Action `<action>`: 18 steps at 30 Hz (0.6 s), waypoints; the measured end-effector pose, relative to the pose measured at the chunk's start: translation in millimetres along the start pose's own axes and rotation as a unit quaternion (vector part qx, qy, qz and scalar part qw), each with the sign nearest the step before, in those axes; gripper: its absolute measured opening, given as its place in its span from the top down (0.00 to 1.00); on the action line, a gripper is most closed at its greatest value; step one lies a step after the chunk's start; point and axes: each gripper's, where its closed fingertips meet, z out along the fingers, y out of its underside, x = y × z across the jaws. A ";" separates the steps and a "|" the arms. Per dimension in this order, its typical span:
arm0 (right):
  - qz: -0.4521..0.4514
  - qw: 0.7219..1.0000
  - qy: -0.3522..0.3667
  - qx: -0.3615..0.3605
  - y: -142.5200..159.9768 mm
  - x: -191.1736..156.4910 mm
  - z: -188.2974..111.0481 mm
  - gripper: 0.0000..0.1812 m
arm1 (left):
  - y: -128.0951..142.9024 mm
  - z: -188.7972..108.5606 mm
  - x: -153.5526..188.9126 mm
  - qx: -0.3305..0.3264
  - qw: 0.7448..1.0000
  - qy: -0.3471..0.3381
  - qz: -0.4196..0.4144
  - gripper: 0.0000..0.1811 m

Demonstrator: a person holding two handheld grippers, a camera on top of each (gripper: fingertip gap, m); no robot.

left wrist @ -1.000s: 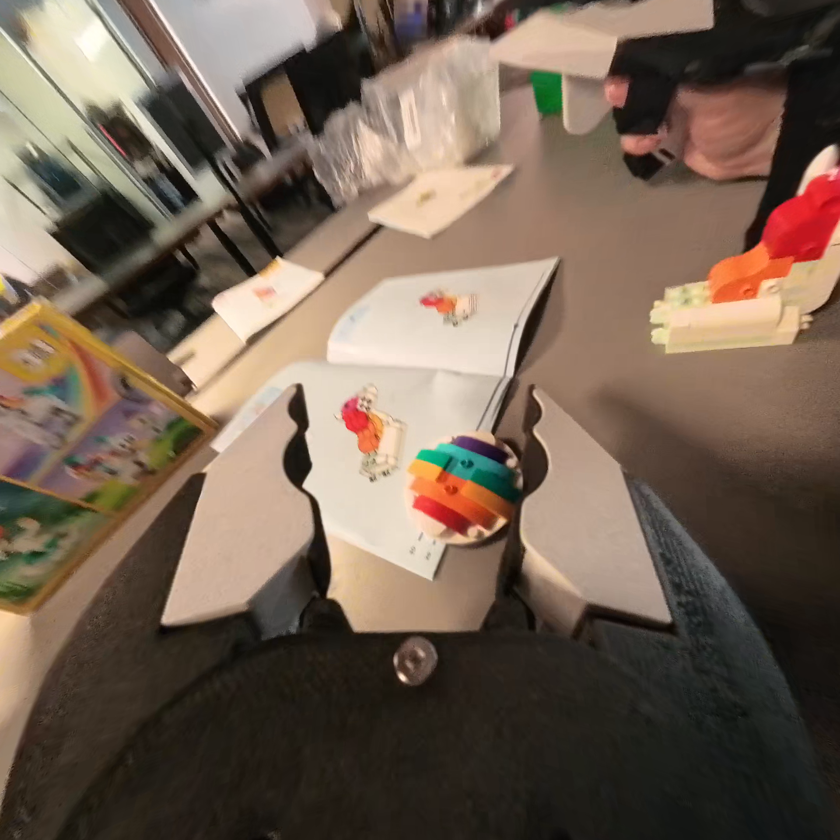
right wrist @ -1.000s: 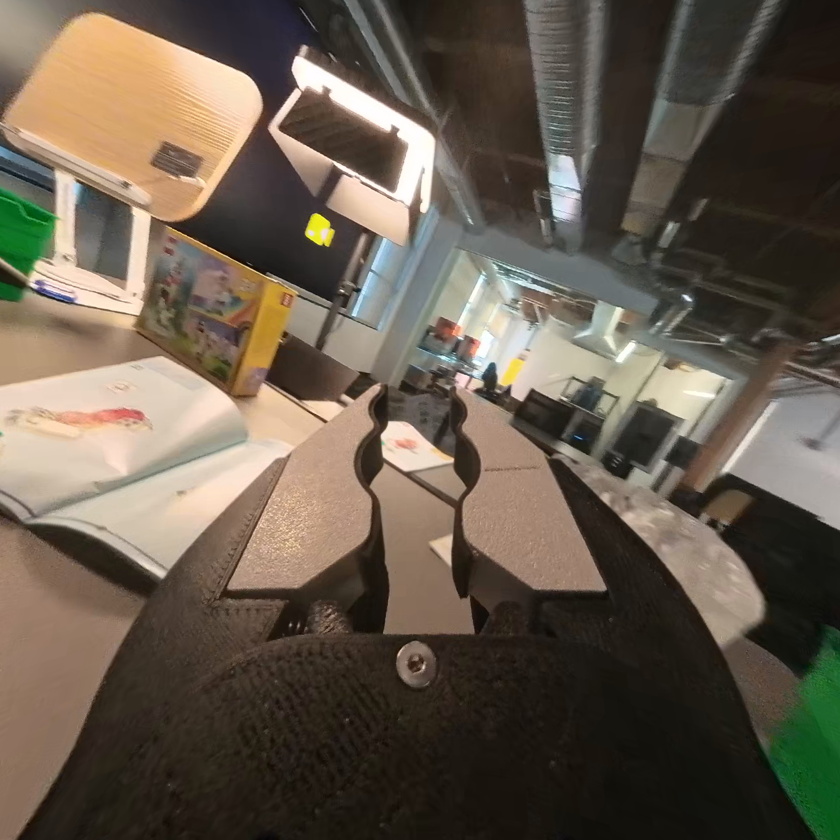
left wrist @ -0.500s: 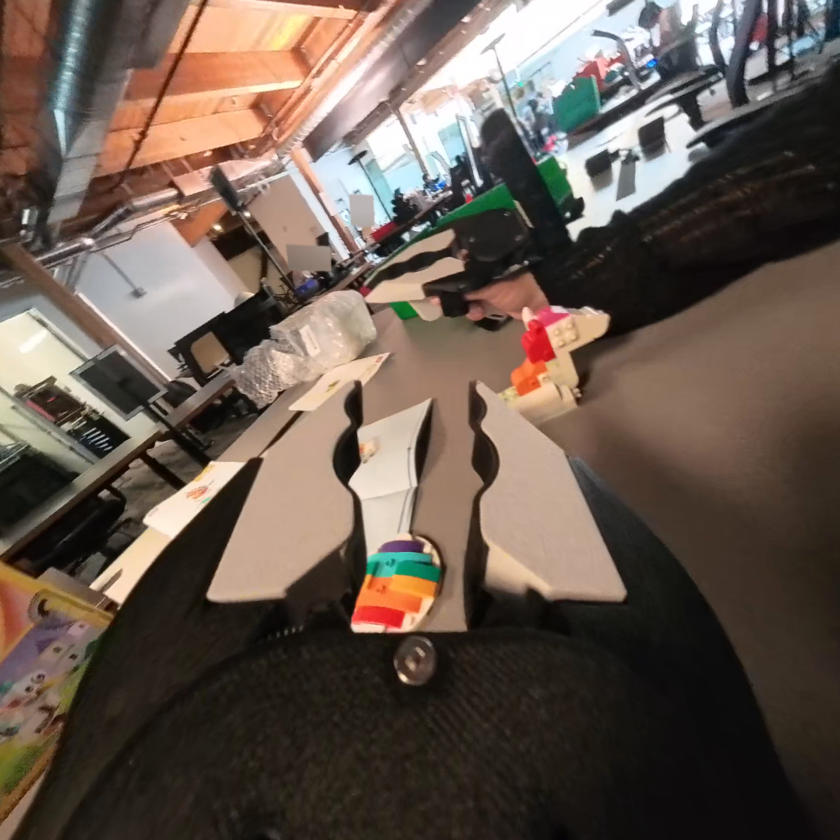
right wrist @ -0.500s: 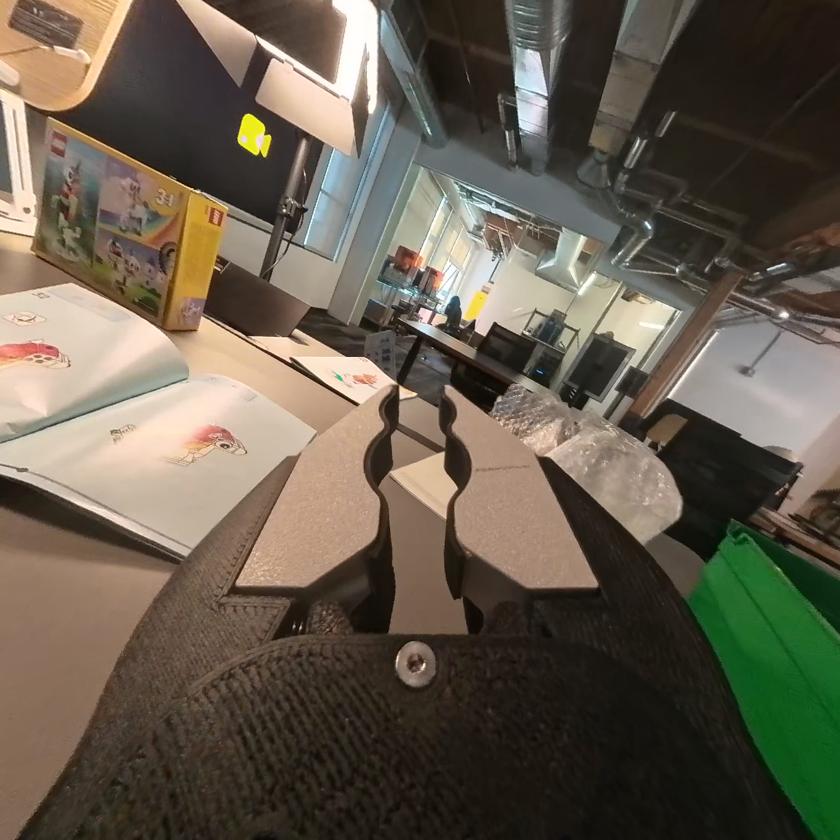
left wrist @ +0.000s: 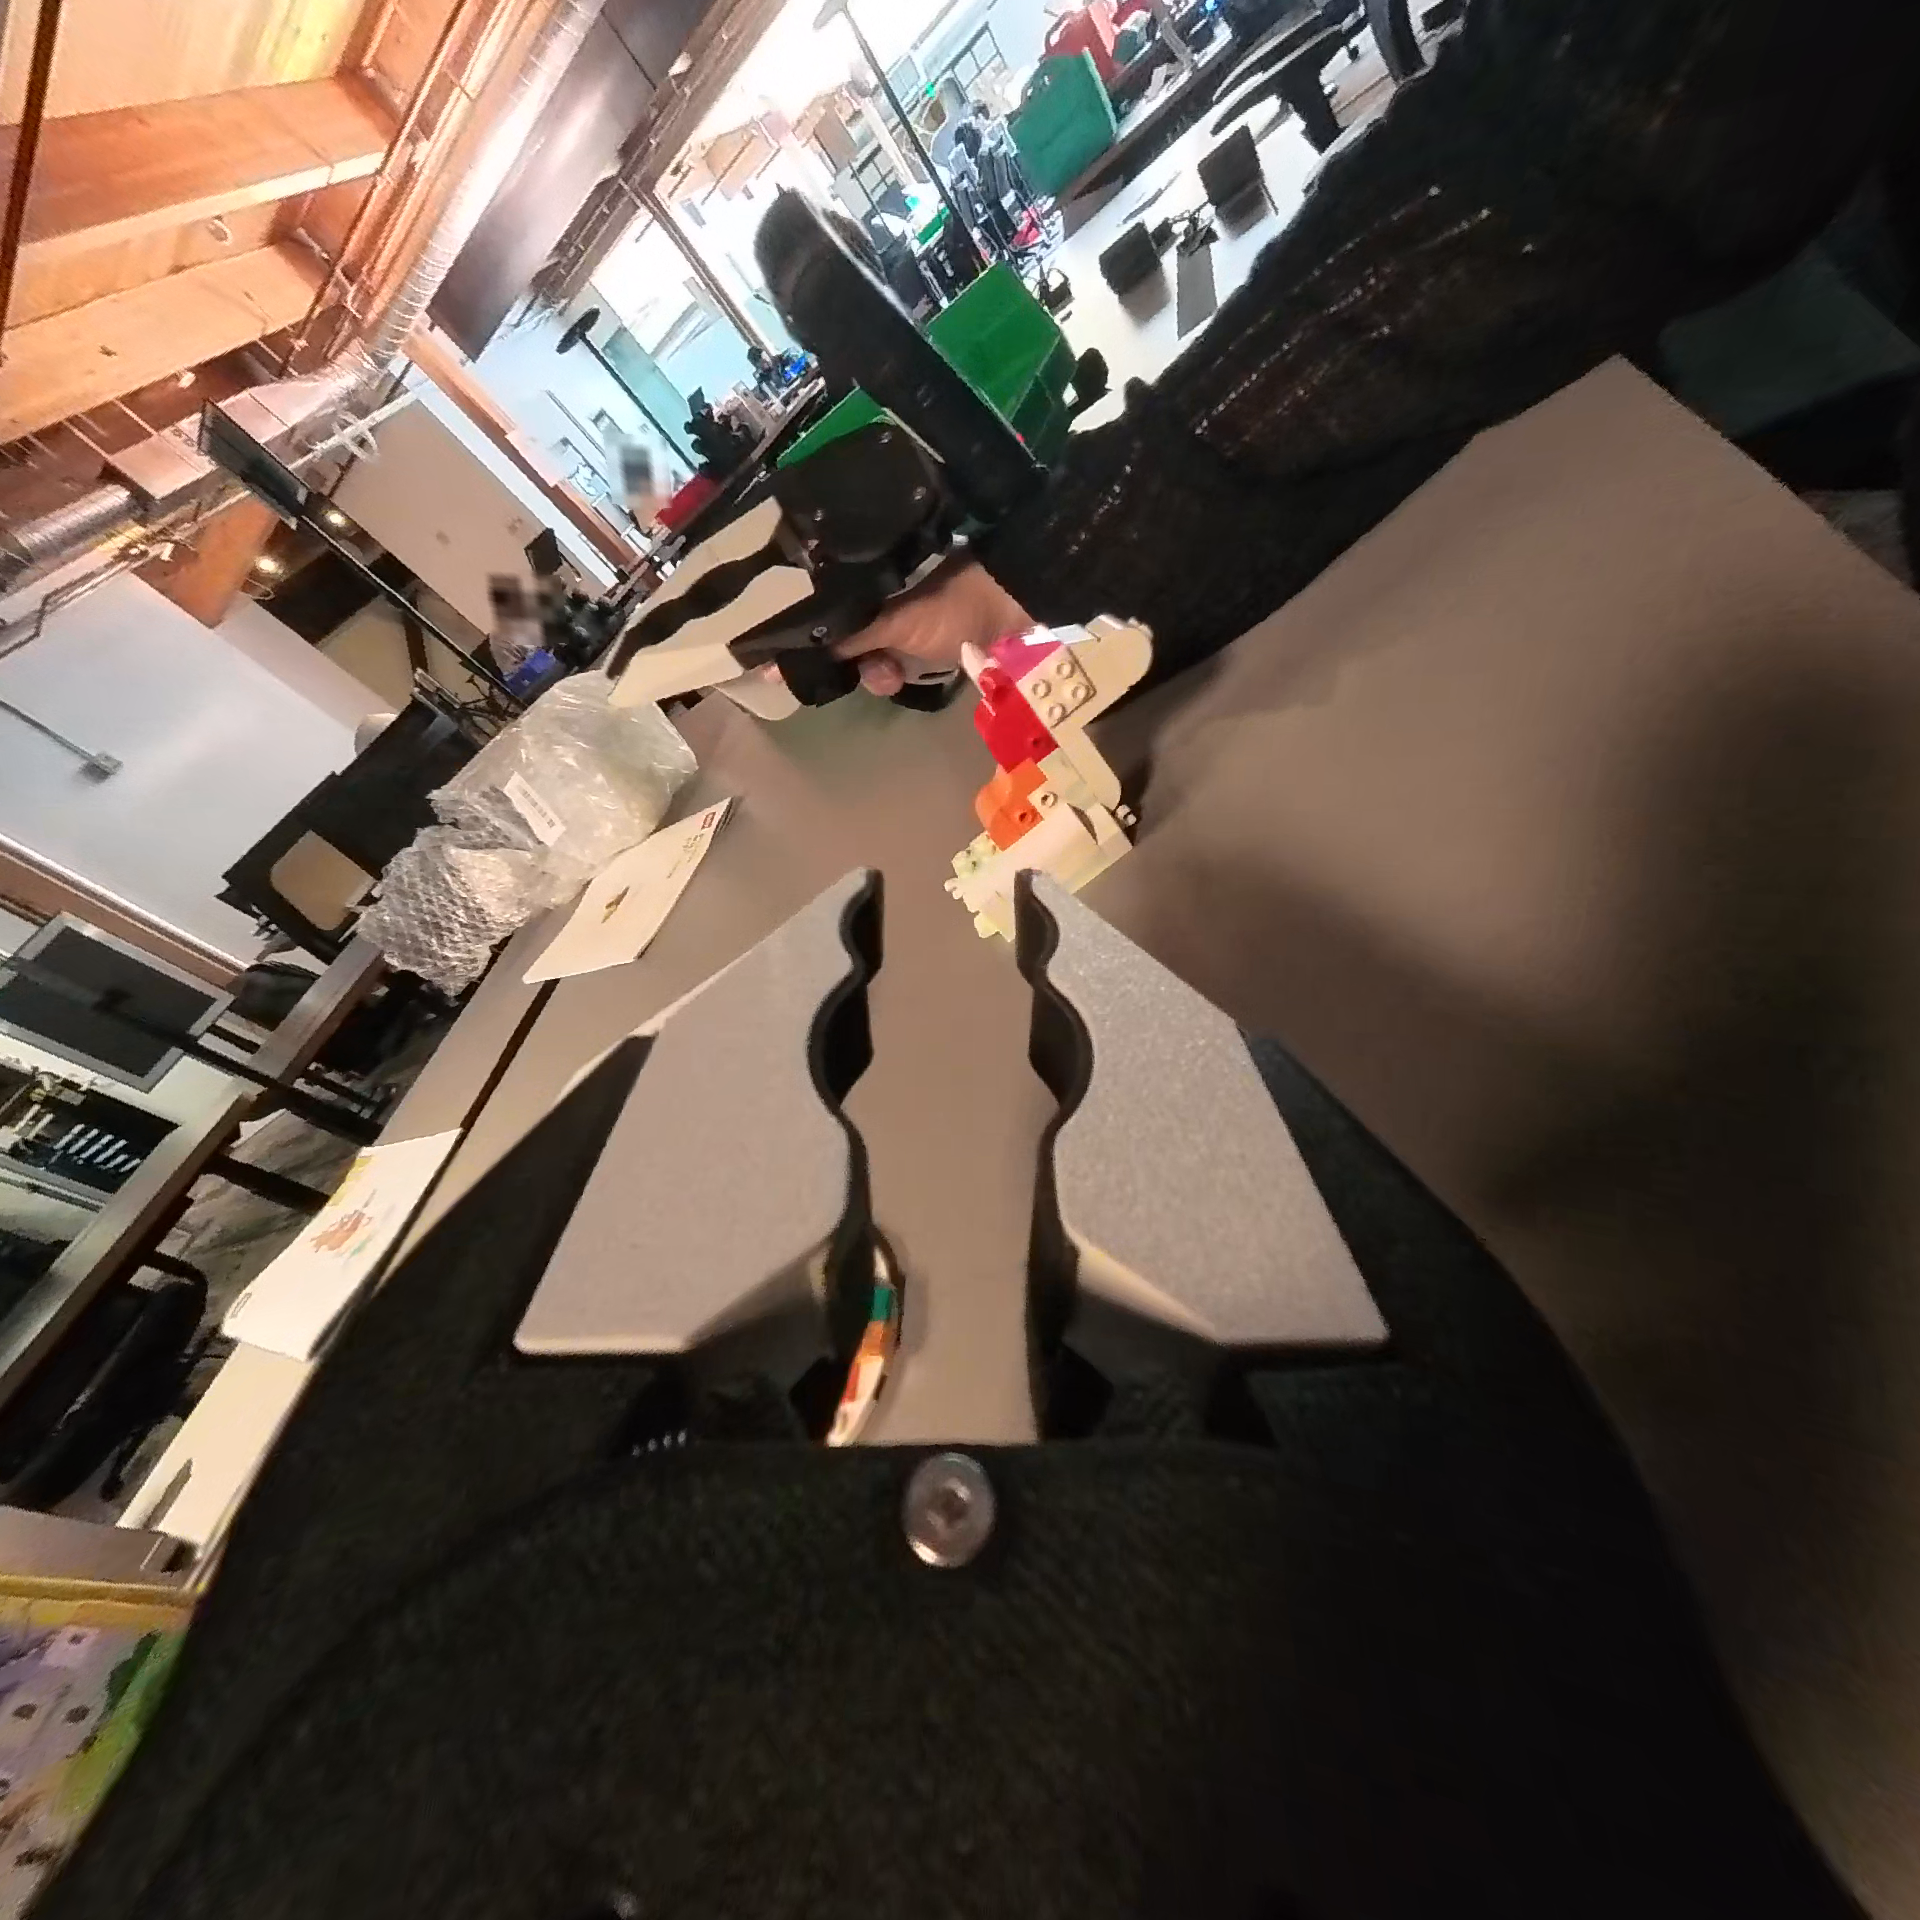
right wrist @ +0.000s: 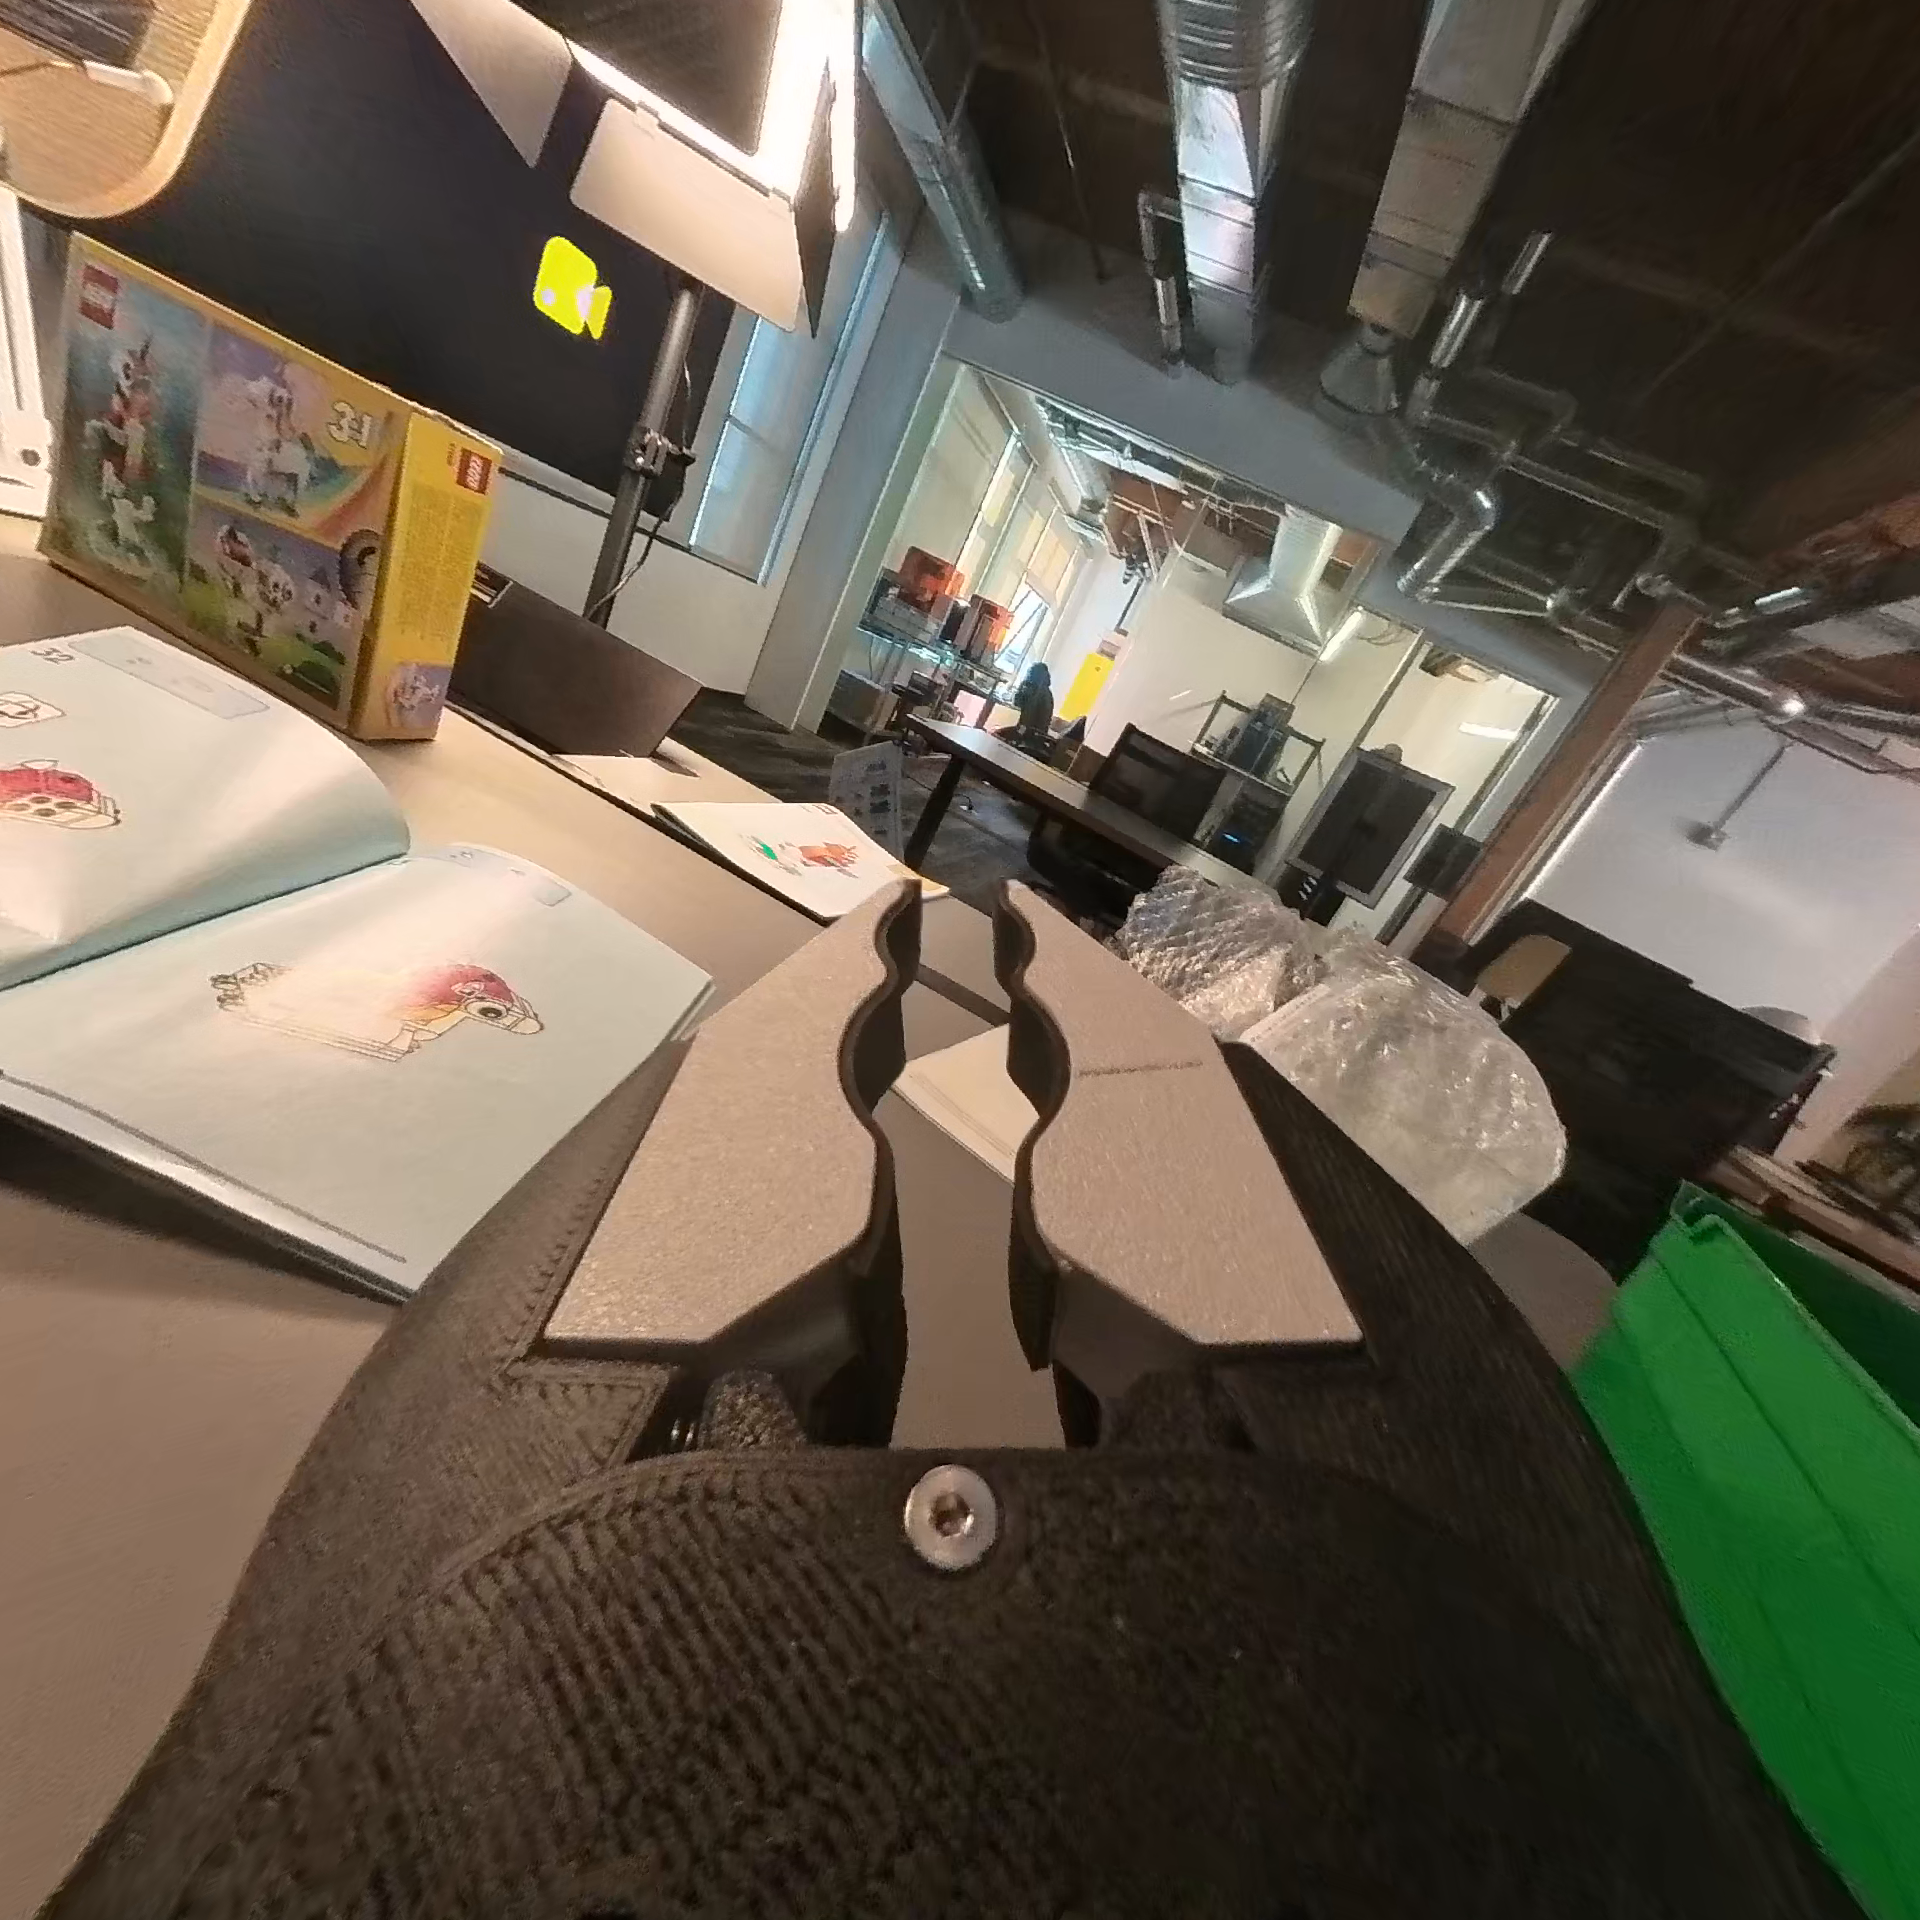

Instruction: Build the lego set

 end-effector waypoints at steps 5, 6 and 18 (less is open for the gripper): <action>-0.005 1.000 0.002 -0.002 0.6 0.1 0.2 0.94 | 1.1 0.1 3.2 -0.004 1.000 0.005 0.007 0.89; -0.006 1.000 0.002 -0.003 0.7 0.0 0.2 0.94 | 1.5 0.5 4.5 -0.006 1.000 0.007 0.011 0.89; -0.007 1.000 0.005 -0.004 1.1 1.3 0.1 0.94 | 3.9 1.8 9.7 -0.015 0.999 0.013 0.031 0.92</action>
